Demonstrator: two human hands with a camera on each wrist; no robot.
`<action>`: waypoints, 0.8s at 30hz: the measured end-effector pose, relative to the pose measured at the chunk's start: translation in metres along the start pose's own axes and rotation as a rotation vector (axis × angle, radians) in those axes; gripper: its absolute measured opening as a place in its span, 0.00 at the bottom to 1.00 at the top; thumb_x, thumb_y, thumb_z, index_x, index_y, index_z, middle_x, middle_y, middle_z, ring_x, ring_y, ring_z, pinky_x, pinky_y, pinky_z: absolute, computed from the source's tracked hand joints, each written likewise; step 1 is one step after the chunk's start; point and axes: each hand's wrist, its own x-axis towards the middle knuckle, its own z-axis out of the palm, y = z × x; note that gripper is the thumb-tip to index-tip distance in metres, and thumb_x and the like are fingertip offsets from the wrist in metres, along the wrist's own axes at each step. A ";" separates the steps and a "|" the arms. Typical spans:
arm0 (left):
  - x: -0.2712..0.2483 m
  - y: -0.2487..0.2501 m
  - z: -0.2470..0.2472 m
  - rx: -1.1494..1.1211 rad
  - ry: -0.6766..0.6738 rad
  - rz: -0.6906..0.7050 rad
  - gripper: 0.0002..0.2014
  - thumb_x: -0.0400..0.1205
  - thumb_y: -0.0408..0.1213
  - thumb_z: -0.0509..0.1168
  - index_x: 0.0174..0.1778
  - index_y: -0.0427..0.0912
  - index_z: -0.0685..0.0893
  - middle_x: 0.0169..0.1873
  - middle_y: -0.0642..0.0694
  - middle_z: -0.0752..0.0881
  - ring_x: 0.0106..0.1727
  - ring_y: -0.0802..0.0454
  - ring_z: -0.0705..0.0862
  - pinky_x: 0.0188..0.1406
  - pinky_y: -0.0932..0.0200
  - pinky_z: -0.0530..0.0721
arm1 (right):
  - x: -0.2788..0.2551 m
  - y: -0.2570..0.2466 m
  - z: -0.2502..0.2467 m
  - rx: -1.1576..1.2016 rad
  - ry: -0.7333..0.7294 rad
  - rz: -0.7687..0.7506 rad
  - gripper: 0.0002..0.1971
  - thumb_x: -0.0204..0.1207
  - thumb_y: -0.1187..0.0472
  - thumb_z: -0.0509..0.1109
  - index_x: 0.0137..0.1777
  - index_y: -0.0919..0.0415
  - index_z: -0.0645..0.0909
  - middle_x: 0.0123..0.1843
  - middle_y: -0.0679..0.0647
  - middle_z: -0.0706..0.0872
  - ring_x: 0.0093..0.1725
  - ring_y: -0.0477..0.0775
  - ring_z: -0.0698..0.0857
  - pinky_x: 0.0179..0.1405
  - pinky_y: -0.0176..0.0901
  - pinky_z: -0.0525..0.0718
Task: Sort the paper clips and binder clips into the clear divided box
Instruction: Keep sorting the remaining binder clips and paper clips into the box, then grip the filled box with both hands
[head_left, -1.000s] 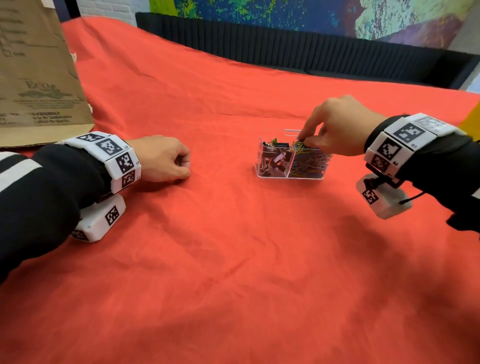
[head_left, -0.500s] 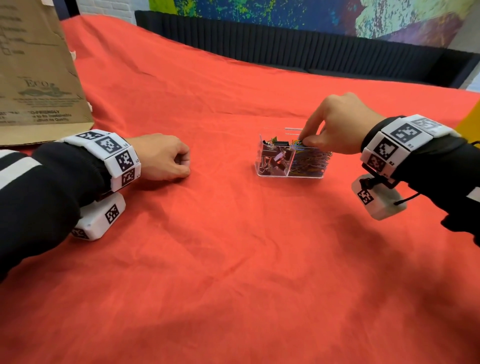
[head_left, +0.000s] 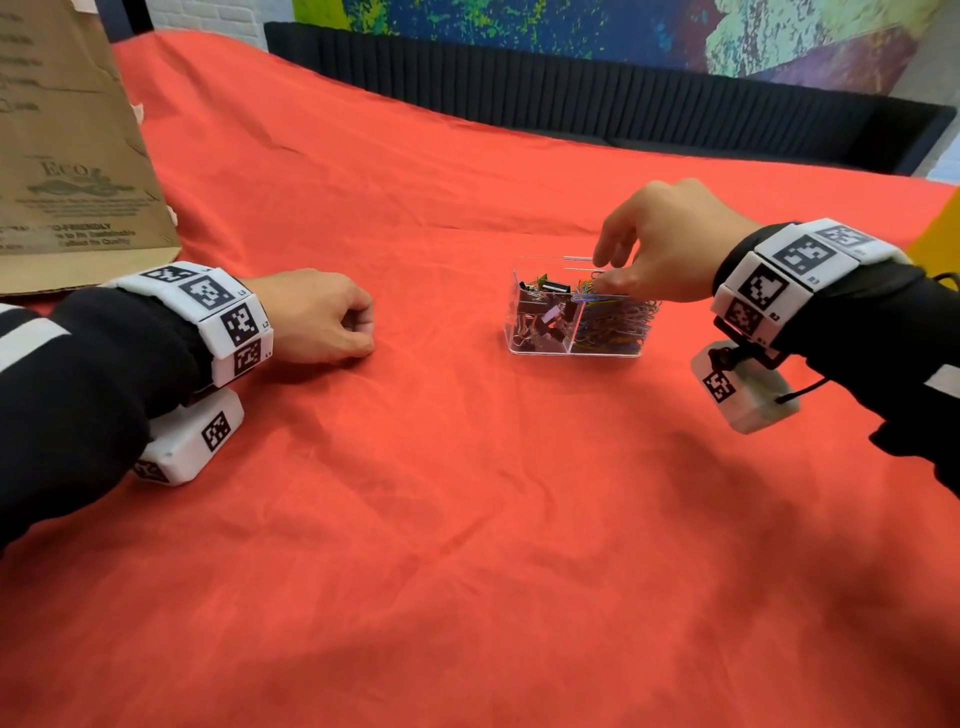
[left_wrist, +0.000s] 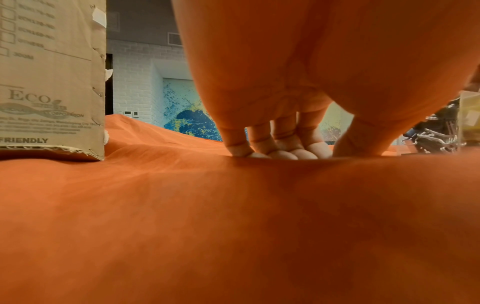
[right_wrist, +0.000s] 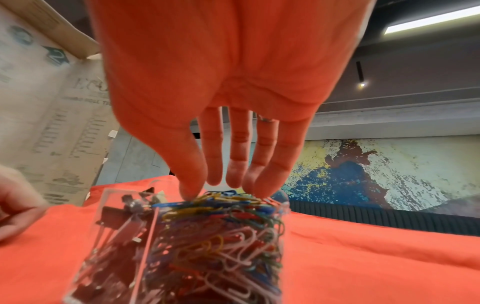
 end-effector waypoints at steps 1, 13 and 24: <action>0.000 0.000 0.000 0.001 0.000 -0.002 0.06 0.77 0.45 0.67 0.39 0.48 0.84 0.32 0.55 0.87 0.36 0.56 0.83 0.41 0.61 0.76 | 0.001 0.002 0.000 -0.006 0.000 0.009 0.09 0.67 0.50 0.80 0.45 0.50 0.91 0.39 0.45 0.89 0.42 0.52 0.87 0.51 0.48 0.87; 0.000 0.001 -0.002 -0.004 -0.009 -0.011 0.06 0.77 0.45 0.67 0.39 0.48 0.85 0.33 0.55 0.88 0.36 0.59 0.83 0.41 0.62 0.76 | 0.004 0.002 -0.006 0.001 0.032 -0.025 0.06 0.66 0.56 0.80 0.43 0.50 0.91 0.39 0.47 0.90 0.43 0.53 0.89 0.51 0.49 0.87; 0.001 -0.001 0.001 0.005 -0.011 -0.002 0.06 0.77 0.45 0.67 0.39 0.48 0.84 0.33 0.55 0.88 0.36 0.58 0.83 0.40 0.61 0.75 | -0.005 0.016 -0.017 -0.034 0.014 0.013 0.17 0.68 0.71 0.71 0.46 0.48 0.92 0.32 0.34 0.82 0.44 0.53 0.87 0.52 0.41 0.82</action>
